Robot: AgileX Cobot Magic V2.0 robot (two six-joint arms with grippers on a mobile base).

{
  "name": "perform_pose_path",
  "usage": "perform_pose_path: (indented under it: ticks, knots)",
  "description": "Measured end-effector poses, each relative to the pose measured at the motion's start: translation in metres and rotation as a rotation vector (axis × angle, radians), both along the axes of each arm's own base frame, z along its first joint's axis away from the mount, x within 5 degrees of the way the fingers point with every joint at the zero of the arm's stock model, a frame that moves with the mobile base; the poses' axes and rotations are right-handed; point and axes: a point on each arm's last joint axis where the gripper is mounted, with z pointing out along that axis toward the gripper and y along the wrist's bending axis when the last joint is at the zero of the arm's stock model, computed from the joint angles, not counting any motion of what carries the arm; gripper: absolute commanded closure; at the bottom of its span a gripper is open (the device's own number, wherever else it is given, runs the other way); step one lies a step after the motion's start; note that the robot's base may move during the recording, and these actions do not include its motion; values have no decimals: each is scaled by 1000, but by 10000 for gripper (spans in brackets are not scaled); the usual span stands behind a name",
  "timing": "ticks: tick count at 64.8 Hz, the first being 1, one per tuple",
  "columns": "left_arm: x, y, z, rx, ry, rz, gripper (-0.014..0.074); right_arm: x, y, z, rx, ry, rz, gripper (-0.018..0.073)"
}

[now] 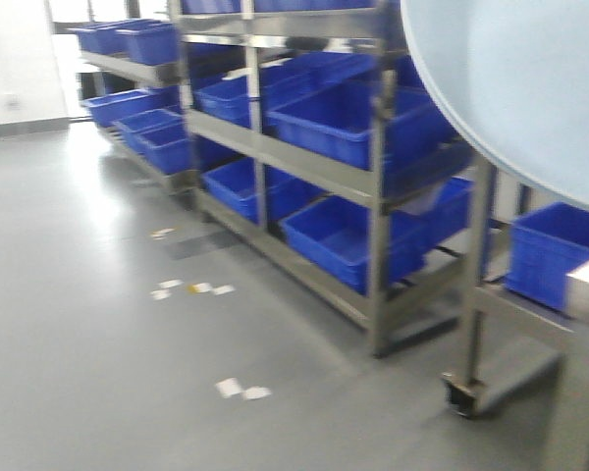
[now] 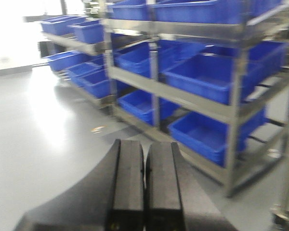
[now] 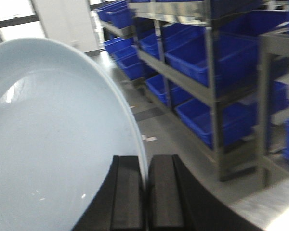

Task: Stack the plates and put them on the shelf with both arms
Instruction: 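Drive the base away from the table holding the plates up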

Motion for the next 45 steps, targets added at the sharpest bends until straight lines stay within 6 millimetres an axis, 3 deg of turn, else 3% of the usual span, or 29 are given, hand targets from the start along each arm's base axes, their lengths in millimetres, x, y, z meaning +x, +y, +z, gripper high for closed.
perform_pose_path:
  ticks: [45]
  knots:
    - [0, 0, 0, 0, 0, 0, 514, 0, 0, 0, 0, 0, 0, 511]
